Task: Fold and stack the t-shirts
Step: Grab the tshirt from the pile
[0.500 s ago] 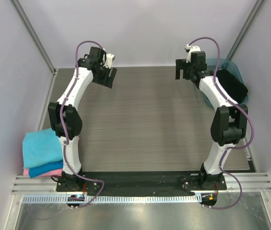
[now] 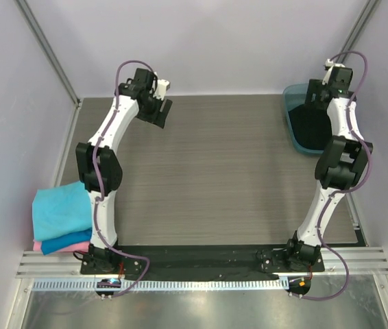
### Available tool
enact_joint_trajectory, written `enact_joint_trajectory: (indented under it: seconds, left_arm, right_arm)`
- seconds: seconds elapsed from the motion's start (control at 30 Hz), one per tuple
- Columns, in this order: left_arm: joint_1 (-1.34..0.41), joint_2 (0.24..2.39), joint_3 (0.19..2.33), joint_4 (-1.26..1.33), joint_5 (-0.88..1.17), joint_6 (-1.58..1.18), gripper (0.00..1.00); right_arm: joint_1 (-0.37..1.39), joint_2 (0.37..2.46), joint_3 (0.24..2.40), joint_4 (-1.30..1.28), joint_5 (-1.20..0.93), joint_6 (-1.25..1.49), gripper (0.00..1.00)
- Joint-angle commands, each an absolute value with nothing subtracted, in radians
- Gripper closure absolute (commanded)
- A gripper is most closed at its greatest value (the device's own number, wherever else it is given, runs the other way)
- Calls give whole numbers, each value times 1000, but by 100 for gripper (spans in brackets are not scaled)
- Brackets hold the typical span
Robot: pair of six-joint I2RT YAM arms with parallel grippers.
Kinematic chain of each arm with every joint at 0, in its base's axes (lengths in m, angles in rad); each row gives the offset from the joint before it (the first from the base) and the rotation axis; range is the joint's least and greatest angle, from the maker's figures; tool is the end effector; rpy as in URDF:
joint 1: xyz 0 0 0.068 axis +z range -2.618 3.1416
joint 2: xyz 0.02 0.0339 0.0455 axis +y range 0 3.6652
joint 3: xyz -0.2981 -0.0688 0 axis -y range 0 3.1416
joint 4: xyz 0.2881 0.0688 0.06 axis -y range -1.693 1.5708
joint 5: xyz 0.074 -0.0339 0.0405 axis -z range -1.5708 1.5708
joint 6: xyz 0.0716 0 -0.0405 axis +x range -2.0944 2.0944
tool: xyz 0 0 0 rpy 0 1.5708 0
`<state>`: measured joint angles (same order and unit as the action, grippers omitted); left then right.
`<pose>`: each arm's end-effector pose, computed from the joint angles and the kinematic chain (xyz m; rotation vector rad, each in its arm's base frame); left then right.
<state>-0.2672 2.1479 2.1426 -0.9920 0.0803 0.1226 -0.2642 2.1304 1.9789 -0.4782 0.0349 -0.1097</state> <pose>0.5289 -0.1507 0.2997 0.5278 2.5163 -0.1578 0.5686 -0.1564 0.2962 0.1902 2.2028 -0.2469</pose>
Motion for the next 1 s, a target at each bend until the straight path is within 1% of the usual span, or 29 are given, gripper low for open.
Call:
enact_joint_trajectory:
  seconds: [0.0,0.27,0.47,0.5,0.57,0.6,0.67,0.7,0.73,0.8,0.97]
  left_arm:
    - [-278,2157,2180,-1005,109,149,25]
    - [-285,2161,2171,-1014,114,152,25]
    - [-288,2158,2157,-1014,112,156,24]
    - [-287,2158,2157,-1014,112,156,24]
    - [-290,2158,2158,-1014,107,158,25]
    - [-291,2157,2160,-1014,106,158,24]
    - [-298,2155,2161,-1014,101,161,25]
    - [-299,2154,2160,-1015,98,166,25]
    - [-301,2152,2160,-1014,92,166,25]
    - [-307,2151,2160,-1014,81,170,25]
    - [-310,2143,2180,-989,26,173,25]
  right_arm:
    - [-258,2160,2016,-554,34,-178,13]
    - [-281,2255,2017,-557,100,-238,16]
    - [-285,2296,2011,-555,161,-276,25]
    - [-287,2299,2006,-554,160,-281,35]
    - [-290,2299,2000,-551,160,-282,48]
    - [-291,2289,2002,-551,149,-281,62]
    - [-291,2272,2005,-546,137,-282,80]
    - [-293,2260,2009,-545,130,-282,95]
    - [-293,2234,2025,-542,130,-279,99]
    - [-291,2194,2046,-537,120,-273,99]
    - [-272,2016,2147,-496,43,-271,99]
